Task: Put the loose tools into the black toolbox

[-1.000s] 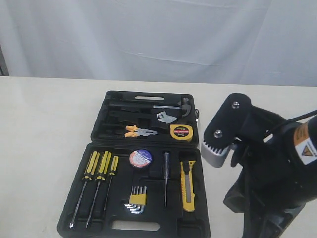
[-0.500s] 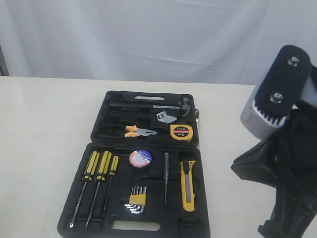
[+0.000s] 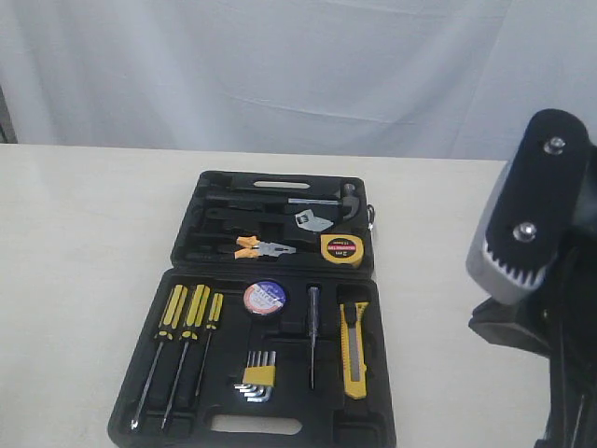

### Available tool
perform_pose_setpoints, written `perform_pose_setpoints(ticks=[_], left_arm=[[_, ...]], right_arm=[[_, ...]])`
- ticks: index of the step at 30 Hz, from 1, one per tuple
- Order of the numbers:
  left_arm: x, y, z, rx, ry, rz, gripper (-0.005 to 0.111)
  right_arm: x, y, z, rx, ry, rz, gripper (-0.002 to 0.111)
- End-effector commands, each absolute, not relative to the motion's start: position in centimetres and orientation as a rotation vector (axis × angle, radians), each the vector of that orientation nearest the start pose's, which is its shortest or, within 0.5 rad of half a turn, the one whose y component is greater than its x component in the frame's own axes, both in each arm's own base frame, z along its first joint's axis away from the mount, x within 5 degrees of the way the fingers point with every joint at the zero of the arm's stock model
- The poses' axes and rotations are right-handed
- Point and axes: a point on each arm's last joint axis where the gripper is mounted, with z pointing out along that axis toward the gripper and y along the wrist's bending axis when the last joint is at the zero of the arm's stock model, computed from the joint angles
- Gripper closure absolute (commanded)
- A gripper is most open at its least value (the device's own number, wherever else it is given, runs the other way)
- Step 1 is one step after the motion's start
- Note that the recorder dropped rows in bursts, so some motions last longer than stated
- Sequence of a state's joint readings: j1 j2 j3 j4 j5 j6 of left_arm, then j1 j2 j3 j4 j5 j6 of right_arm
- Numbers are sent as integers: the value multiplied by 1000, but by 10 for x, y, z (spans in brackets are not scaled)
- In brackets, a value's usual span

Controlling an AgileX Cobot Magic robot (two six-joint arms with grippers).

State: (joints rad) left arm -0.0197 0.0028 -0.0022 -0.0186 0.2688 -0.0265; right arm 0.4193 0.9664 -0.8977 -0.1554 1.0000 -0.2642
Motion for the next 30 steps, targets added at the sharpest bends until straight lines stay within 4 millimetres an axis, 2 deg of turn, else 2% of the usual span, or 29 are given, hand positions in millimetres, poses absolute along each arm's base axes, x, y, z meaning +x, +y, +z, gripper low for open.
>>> perform_pose_setpoints(ticks=[1,8,13,20,30], left_arm=[[55,-2,189,-18,1753,-55,107],[55,-2,189,-18,1753,-55,107],[55,-2,189,-18,1753,-55,107],[55,-2,189,-18,1753,-55,107],[55,-2,189,-18,1753,-55,107]], right_arm=[[156,72,331,-1061,2277,-217,109],[146,91,333,-1300,2103,-338,109],[143,95,320,-1364,2088,-344,109],[140,90,303,-1408,2117,-391,109],[140,72,319,-1378,1883,-598,109]])
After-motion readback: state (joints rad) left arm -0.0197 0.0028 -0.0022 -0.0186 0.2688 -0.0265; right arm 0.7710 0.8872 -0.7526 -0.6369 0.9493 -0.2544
